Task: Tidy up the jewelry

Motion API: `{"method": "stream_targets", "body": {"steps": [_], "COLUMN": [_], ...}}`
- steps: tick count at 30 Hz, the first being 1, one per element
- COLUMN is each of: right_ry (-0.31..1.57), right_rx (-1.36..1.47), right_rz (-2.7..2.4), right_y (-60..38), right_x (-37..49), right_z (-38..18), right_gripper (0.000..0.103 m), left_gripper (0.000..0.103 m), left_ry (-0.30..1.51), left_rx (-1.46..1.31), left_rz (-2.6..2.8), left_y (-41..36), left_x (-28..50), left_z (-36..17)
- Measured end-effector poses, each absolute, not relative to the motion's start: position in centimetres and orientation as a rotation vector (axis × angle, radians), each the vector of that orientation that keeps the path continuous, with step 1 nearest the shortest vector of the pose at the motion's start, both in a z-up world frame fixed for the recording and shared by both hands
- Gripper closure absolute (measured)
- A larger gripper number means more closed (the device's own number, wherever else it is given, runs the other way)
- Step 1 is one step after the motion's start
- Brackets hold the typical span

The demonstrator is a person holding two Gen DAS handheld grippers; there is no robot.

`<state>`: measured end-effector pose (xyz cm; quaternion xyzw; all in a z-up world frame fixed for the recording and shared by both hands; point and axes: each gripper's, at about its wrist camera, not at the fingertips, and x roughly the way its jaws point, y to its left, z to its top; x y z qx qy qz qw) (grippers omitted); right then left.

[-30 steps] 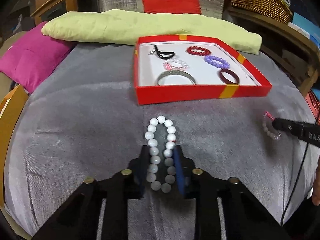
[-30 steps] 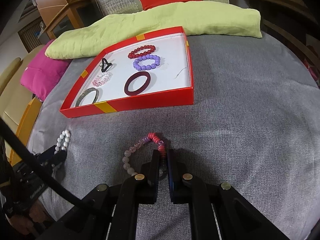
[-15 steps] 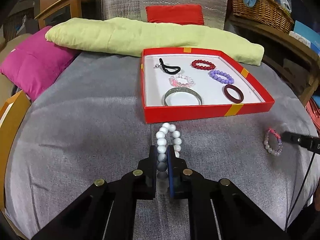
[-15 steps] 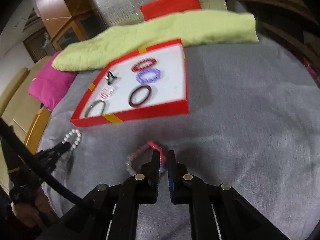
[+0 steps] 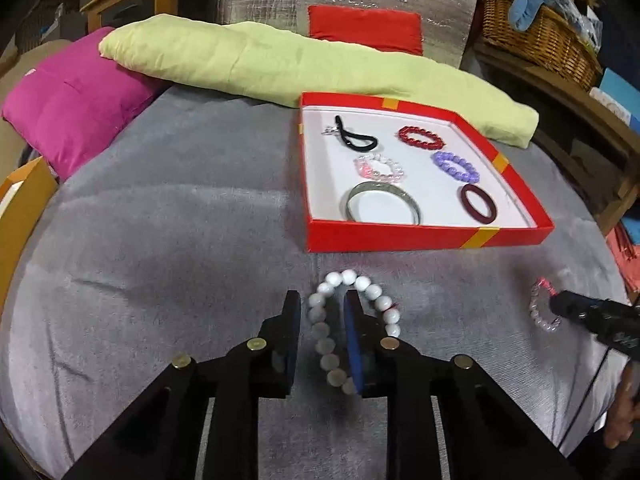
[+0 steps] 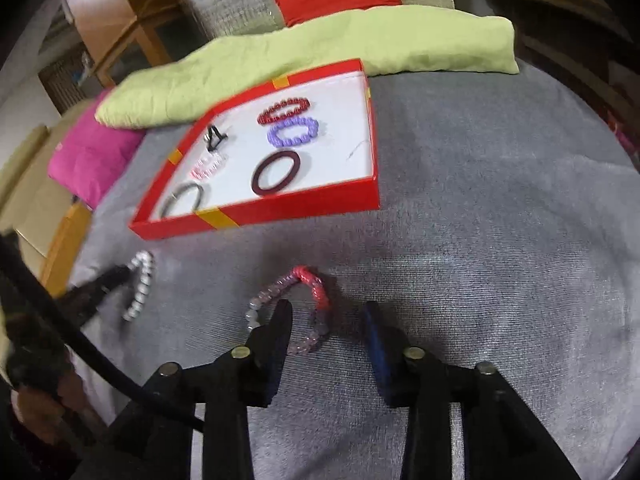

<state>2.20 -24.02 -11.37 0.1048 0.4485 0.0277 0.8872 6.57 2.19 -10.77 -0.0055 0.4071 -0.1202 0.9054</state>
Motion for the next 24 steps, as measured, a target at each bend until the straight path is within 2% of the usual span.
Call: {"method": "stream_targets", "body": {"steps": [3, 5, 6, 7, 24], "right_ry": [0.914, 0.902, 0.895, 0.889, 0.867], "right_rx": [0.146, 0.133, 0.128, 0.126, 0.249], "right_rz": [0.026, 0.019, 0.017, 0.014, 0.019], "right_y": [-23.5, -23.3, -23.3, -23.3, -25.8], "right_x": [2.1, 1.9, 1.8, 1.7, 1.4], "right_z": [-11.3, -11.3, -11.3, -11.2, -10.6], "right_gripper": [0.093, 0.094, 0.094, 0.095, 0.095], "left_gripper": [0.08, 0.08, 0.089, 0.091, 0.093], "left_ry": [0.865, 0.871, 0.869, 0.871, 0.867], "left_rx": [0.03, 0.049, 0.055, 0.057, 0.113], "left_rz": [-0.247, -0.245, -0.255, -0.266, -0.438], "left_y": [1.5, 1.3, 1.2, 1.1, -3.4], "left_x": [6.9, 7.0, 7.0, 6.9, 4.6], "left_z": [-11.5, -11.9, -11.9, -11.8, -12.2]}}
